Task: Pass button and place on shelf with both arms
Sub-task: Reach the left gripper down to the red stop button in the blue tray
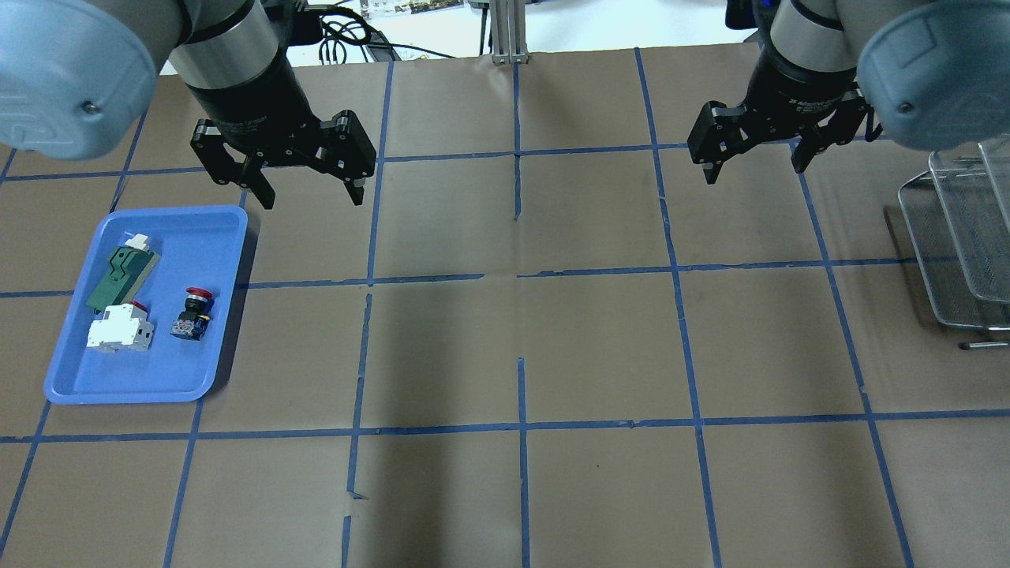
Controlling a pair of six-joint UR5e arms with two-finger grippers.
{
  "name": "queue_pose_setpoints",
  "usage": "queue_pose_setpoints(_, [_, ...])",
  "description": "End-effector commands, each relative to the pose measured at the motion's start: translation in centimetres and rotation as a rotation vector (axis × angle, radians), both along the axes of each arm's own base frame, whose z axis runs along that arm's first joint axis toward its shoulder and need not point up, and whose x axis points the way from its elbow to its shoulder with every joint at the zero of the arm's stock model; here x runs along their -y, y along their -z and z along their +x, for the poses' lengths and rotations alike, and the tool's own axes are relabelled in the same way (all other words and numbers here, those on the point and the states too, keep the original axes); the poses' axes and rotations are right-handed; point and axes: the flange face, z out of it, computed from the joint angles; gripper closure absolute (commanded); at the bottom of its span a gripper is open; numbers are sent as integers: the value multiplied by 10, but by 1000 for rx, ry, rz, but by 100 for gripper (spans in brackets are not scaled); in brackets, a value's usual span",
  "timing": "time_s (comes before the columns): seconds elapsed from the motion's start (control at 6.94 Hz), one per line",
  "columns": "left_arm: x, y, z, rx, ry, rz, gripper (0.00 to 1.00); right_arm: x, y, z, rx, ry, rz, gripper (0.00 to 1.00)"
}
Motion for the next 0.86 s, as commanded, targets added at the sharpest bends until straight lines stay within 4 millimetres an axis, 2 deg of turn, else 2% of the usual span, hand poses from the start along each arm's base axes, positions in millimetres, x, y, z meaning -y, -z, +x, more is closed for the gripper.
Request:
queue_pose_setpoints(0.0, [-1, 3, 3, 8, 1, 5, 0, -9, -8, 0, 7, 2, -10, 0])
queue_pose_setpoints(0.14, [0, 4, 9, 11, -6, 9, 0, -1, -2, -1, 9, -1, -11, 0])
queue_pose_setpoints(0.29, [1, 8, 24, 13, -35, 20, 0, -3, -2, 2, 10, -4, -10, 0])
queue_pose_setpoints(0.43, [4, 21, 49, 41, -69, 38, 0, -2, 0, 2, 12, -6, -4, 0])
queue_pose_setpoints(0.58, [8, 34, 90, 37, -55, 56, 0, -1, -1, 2, 10, -7, -7, 0])
queue_pose_setpoints(0.72, [19, 48, 130, 29, 51, -4, 0, -1, -1, 2, 10, -6, -8, 0])
